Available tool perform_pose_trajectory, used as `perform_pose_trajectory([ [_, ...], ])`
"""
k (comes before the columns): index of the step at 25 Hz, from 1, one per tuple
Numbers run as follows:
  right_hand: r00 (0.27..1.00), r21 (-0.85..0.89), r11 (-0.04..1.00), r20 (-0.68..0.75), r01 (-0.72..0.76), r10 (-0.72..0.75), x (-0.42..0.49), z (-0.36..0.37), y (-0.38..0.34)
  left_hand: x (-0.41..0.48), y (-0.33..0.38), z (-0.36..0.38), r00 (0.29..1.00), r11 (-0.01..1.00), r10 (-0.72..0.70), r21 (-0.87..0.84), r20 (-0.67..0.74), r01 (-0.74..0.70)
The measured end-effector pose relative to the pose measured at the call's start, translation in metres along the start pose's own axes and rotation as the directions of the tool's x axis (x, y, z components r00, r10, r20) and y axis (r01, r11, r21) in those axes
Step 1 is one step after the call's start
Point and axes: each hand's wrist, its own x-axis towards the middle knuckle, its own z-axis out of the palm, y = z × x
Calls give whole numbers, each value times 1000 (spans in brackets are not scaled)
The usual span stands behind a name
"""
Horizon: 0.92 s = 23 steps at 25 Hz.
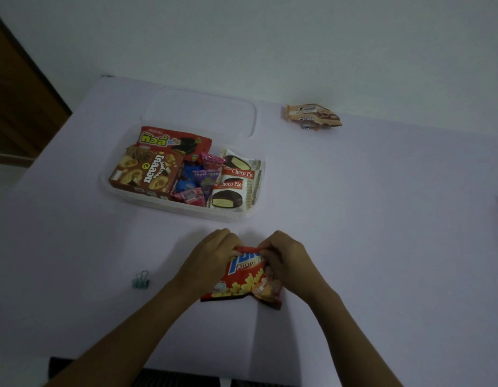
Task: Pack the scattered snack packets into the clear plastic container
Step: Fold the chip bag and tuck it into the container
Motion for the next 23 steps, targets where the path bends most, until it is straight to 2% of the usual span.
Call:
perform_pose_trajectory([
  [2,1000,7,1000,-9,6,-6,-1,1,2,0,3,-1,996,998,-44,43,80,40],
  [5,997,-28,998,-38,60,-61,-1,2,5,3,7,3,996,998,-43,48,72,39],
  [8,985,-64,987,-77,147,-152,-3,3,8,6,10,5,993,997,-66,-26,94,69],
  [11,950,-125,957,-142,261,-278,-6,5,11,7,15,1,970,966,-181,-154,161,206],
  [13,927,-175,938,-180,300,-330,-8,7,15,12,21,-7,920,907,-293,-230,262,354],
  [14,917,-197,928,-189,315,-352,-8,7,17,13,20,-5,911,889,-314,-253,268,381],
  [18,910,-240,908,-153,343,-385,-11,5,15,19,18,-6,934,933,-267,-179,238,312],
  [21,969,-72,972,-92,225,-231,-10,-4,8,20,11,-6,977,993,-122,19,176,120],
  [23,986,-28,987,-50,157,-159,-4,-9,4,21,9,-5,983,992,-85,104,165,68],
])
